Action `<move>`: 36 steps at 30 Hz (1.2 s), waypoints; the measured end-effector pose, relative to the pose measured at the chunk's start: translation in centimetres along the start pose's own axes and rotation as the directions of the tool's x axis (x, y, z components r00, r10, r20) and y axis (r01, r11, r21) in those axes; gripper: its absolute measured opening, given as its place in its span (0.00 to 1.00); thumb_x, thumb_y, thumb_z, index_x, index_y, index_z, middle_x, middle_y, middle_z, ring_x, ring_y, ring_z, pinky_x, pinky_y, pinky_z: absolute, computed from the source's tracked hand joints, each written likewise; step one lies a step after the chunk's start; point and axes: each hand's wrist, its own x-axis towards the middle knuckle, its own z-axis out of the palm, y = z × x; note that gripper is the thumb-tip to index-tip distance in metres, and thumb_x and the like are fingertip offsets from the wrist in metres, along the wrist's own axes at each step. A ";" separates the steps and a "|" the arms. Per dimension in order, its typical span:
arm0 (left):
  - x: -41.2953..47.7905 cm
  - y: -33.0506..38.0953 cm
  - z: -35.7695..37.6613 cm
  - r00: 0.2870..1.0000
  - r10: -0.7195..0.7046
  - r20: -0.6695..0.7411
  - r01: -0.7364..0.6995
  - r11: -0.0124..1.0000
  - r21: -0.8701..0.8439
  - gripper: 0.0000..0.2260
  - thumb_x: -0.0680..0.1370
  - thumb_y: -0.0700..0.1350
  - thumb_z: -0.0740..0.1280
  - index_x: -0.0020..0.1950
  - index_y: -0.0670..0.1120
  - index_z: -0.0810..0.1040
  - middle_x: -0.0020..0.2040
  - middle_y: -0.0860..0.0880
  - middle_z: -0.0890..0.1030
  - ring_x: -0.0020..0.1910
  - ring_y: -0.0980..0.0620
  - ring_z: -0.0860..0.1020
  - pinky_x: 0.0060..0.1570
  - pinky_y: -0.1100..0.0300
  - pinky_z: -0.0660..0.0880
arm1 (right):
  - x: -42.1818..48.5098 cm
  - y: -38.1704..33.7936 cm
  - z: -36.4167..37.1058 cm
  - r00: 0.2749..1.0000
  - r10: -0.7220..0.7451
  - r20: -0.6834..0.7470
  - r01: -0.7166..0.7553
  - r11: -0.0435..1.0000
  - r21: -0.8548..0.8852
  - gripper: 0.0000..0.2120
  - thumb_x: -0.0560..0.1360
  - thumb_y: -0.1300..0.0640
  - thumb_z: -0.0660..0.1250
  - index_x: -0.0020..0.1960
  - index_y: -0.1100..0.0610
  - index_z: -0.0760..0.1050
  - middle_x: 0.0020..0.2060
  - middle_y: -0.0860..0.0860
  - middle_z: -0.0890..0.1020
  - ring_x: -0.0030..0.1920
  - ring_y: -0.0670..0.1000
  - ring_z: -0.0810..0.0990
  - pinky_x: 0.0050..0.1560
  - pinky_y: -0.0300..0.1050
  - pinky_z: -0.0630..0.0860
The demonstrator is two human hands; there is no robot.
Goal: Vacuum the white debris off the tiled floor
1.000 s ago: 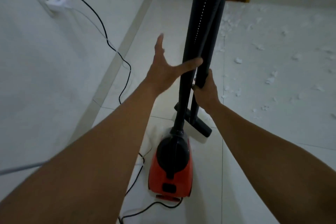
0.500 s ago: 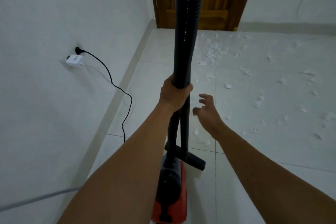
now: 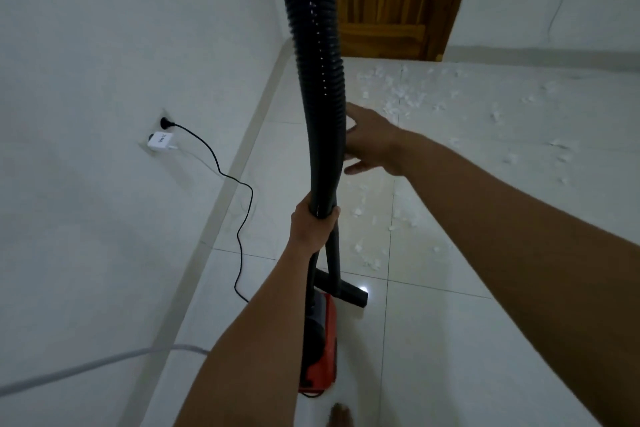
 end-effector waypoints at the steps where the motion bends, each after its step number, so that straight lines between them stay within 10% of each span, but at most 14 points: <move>1: -0.2 0.2 0.1 1.000 0.004 0.002 -0.004 1.000 0.009 0.15 0.78 0.45 0.74 0.63 0.46 0.78 0.48 0.53 0.81 0.44 0.55 0.78 0.47 0.67 0.78 | 0.5 -0.2 0.5 1.000 0.014 -0.026 -0.015 1.000 -0.025 0.23 0.75 0.62 0.73 0.65 0.48 0.71 0.48 0.54 0.84 0.48 0.54 0.85 0.35 0.44 0.83; 6: -0.2 0.3 -0.6 0.994 -0.073 0.081 0.071 0.997 0.031 0.18 0.76 0.51 0.76 0.61 0.52 0.73 0.47 0.57 0.78 0.46 0.56 0.78 0.44 0.68 0.73 | 1.7 -1.1 1.6 0.993 -0.082 -0.086 0.046 0.933 -0.358 0.19 0.76 0.55 0.74 0.64 0.56 0.75 0.58 0.54 0.81 0.56 0.56 0.80 0.58 0.54 0.80; 13: 6.4 -8.2 -4.5 0.745 -0.394 0.538 0.181 0.896 0.405 0.61 0.52 0.62 0.86 0.79 0.50 0.62 0.70 0.47 0.77 0.68 0.45 0.76 0.67 0.43 0.76 | 0.2 -2.1 1.3 0.964 -0.198 -0.177 0.127 0.928 -0.350 0.07 0.76 0.53 0.71 0.53 0.52 0.76 0.39 0.45 0.79 0.39 0.47 0.79 0.47 0.50 0.80; 16: 6.4 -2.3 -7.7 0.677 -0.502 0.538 0.122 0.798 0.591 0.35 0.67 0.52 0.82 0.70 0.51 0.72 0.64 0.42 0.81 0.59 0.44 0.81 0.52 0.47 0.83 | -1.5 -3.3 0.7 0.937 -0.261 -0.232 0.149 0.899 -0.411 0.12 0.78 0.61 0.68 0.42 0.48 0.70 0.34 0.49 0.76 0.36 0.50 0.77 0.46 0.48 0.78; 19: 6.9 5.7 -10.0 0.703 -0.514 0.492 0.360 0.853 0.378 0.14 0.81 0.47 0.69 0.66 0.50 0.76 0.61 0.45 0.83 0.51 0.50 0.82 0.51 0.52 0.81 | -2.4 -3.5 0.3 0.938 -0.238 -0.254 0.044 0.806 -0.590 0.06 0.77 0.62 0.69 0.49 0.53 0.73 0.40 0.47 0.72 0.45 0.51 0.75 0.61 0.48 0.75; 22: 9.8 11.8 -9.6 0.710 -0.498 0.498 0.587 0.809 -0.028 0.25 0.83 0.63 0.60 0.66 0.43 0.77 0.56 0.43 0.84 0.51 0.46 0.83 0.54 0.49 0.80 | -2.7 -2.8 0.2 0.837 -0.448 -0.315 0.203 0.788 -0.582 0.22 0.70 0.59 0.78 0.61 0.57 0.78 0.45 0.47 0.72 0.44 0.46 0.75 0.52 0.28 0.73; 25: 12.9 16.3 -7.9 0.643 -0.439 0.627 0.657 0.738 -0.157 0.40 0.77 0.75 0.57 0.69 0.41 0.75 0.63 0.39 0.82 0.61 0.41 0.81 0.61 0.45 0.79 | -4.6 -3.9 -0.1 0.820 -0.523 -0.234 0.307 0.746 -0.591 0.25 0.71 0.63 0.77 0.67 0.59 0.76 0.50 0.55 0.75 0.44 0.52 0.77 0.48 0.37 0.78; 30: 14.8 21.2 -4.2 0.723 -0.332 0.606 0.564 0.790 -0.240 0.24 0.81 0.61 0.67 0.69 0.45 0.74 0.53 0.46 0.83 0.49 0.49 0.81 0.46 0.52 0.79 | -5.1 -2.4 -1.9 0.806 -0.580 -0.118 0.334 0.611 -0.718 0.31 0.68 0.62 0.80 0.68 0.56 0.73 0.50 0.57 0.75 0.37 0.53 0.78 0.39 0.45 0.83; 34: 16.1 21.5 -1.4 0.766 -0.350 0.539 0.488 0.862 -0.133 0.18 0.82 0.55 0.66 0.63 0.42 0.77 0.49 0.47 0.81 0.47 0.49 0.79 0.45 0.53 0.77 | -5.8 -0.8 -3.5 0.884 -0.444 -0.150 0.275 0.750 -0.601 0.26 0.74 0.67 0.70 0.68 0.52 0.71 0.51 0.53 0.76 0.41 0.53 0.78 0.45 0.50 0.83; 36: 16.3 21.3 -0.5 0.764 -0.360 0.536 0.488 0.865 -0.114 0.16 0.83 0.55 0.64 0.60 0.43 0.78 0.48 0.48 0.81 0.47 0.50 0.79 0.45 0.53 0.77 | -5.9 -1.4 -4.1 0.943 -0.138 -0.303 0.092 0.982 -0.163 0.22 0.78 0.67 0.64 0.68 0.51 0.68 0.49 0.56 0.79 0.43 0.52 0.81 0.49 0.53 0.83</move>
